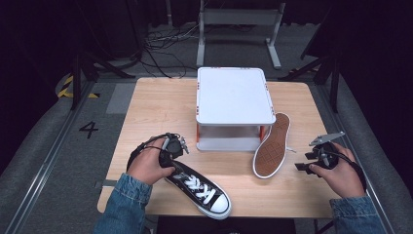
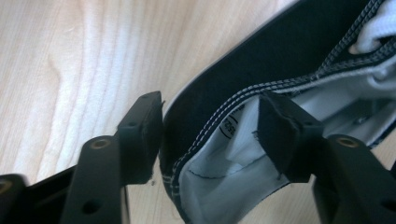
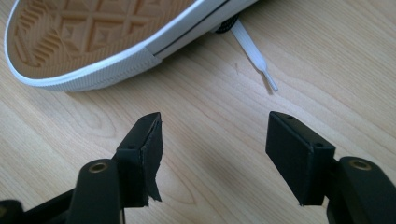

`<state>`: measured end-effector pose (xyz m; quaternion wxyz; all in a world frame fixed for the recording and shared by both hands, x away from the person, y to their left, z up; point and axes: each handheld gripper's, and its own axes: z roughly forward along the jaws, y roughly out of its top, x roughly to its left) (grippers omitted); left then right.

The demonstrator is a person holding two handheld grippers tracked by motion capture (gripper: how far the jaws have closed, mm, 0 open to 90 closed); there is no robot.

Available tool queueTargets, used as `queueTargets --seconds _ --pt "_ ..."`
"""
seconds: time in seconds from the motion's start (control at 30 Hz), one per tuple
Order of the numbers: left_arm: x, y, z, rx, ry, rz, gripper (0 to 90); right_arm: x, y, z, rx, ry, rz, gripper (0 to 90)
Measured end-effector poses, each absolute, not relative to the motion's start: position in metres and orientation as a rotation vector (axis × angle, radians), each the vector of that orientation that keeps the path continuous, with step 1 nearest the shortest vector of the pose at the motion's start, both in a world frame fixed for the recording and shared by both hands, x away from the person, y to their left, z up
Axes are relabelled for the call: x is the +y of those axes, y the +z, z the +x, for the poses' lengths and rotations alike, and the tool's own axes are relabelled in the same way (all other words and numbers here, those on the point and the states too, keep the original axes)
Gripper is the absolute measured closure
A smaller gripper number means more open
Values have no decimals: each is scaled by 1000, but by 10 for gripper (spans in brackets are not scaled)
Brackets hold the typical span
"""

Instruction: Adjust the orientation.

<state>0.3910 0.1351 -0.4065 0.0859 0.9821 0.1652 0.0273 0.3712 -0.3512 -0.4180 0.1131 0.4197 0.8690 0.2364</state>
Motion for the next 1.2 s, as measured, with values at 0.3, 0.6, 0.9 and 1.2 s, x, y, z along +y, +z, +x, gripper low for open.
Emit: queueTargets --seconds 0.3,0.6,0.9,1.2 --pt "130 -406 397 495 157 2952 628 -354 -419 368 2544 690 1245 369" --pt "144 -403 396 747 88 2862 742 -349 -419 371 2550 692 1227 369" --pt "204 -398 400 1300 192 2564 748 -343 -420 380 2571 687 1201 369" --pt "214 -399 391 1317 110 2598 533 -336 -419 385 2584 681 1176 369"
